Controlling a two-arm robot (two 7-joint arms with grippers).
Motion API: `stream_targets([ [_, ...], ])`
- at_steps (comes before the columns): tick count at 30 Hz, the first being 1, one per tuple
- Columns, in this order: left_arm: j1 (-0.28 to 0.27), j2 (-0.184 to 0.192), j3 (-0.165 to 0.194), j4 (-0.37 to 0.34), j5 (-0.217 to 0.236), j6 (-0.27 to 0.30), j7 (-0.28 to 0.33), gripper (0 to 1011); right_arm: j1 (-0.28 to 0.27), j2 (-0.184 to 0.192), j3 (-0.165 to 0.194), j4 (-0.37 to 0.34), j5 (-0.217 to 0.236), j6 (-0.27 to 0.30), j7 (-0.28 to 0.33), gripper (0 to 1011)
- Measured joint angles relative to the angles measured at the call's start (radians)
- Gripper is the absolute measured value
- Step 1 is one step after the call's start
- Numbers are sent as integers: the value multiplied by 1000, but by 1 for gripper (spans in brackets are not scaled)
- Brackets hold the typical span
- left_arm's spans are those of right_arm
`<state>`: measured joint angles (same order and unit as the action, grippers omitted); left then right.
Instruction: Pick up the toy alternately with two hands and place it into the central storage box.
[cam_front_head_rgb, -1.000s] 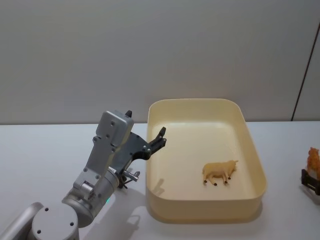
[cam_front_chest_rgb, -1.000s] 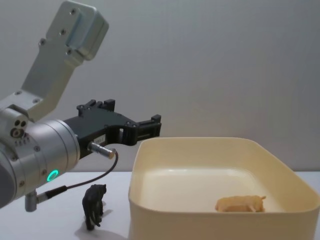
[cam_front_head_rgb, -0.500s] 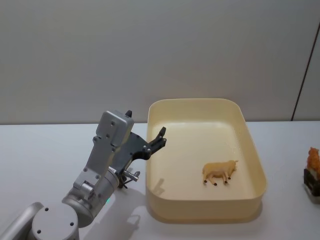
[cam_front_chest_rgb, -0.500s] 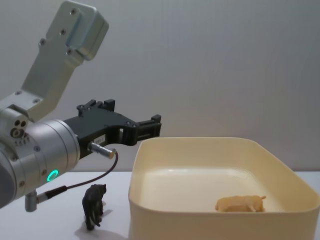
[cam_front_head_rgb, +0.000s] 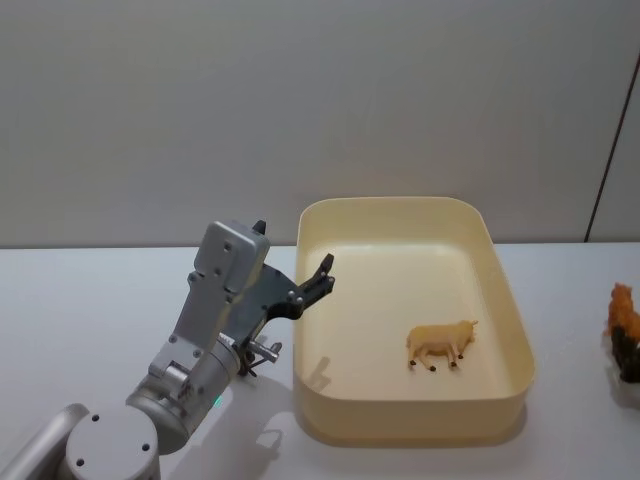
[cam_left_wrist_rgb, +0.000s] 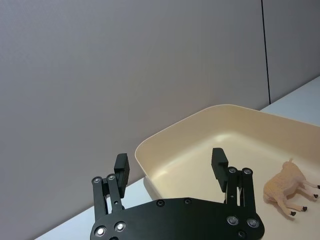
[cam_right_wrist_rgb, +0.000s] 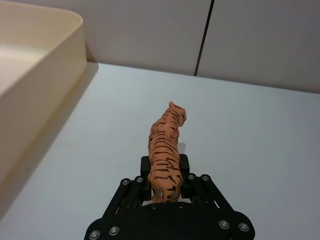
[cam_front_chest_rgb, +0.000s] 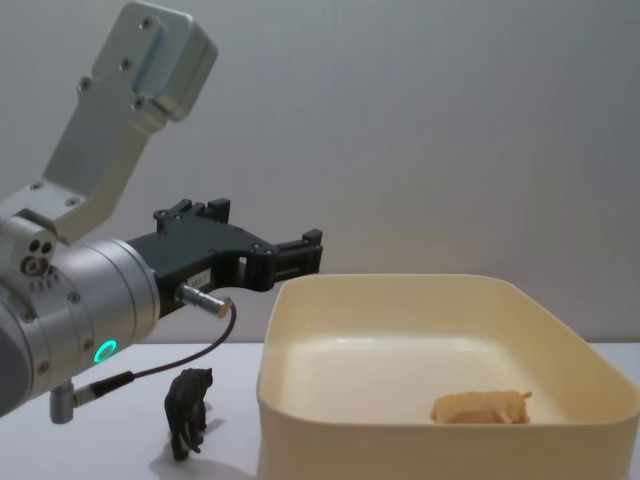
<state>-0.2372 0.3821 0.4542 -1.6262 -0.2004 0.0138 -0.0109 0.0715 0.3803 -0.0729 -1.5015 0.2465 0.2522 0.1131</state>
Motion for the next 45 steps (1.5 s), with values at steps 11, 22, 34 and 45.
stream_targets([
  [11, 0, 0, 0, 0, 0, 0, 0, 1001, 7, -8, 13, -107, 91, 11, 2, 281],
  [22, 0, 0, 0, 0, 0, 0, 0, 1002, 60, -44, -14, -178, 143, 81, 55, 280],
  [34, 0, 0, 0, 0, 0, 0, 0, 1002, 134, -116, -95, -146, 79, 145, 143, 282],
  [45, 0, 0, 0, 0, 0, 0, 0, 1002, 184, -164, -150, -96, 18, 168, 194, 578],
])
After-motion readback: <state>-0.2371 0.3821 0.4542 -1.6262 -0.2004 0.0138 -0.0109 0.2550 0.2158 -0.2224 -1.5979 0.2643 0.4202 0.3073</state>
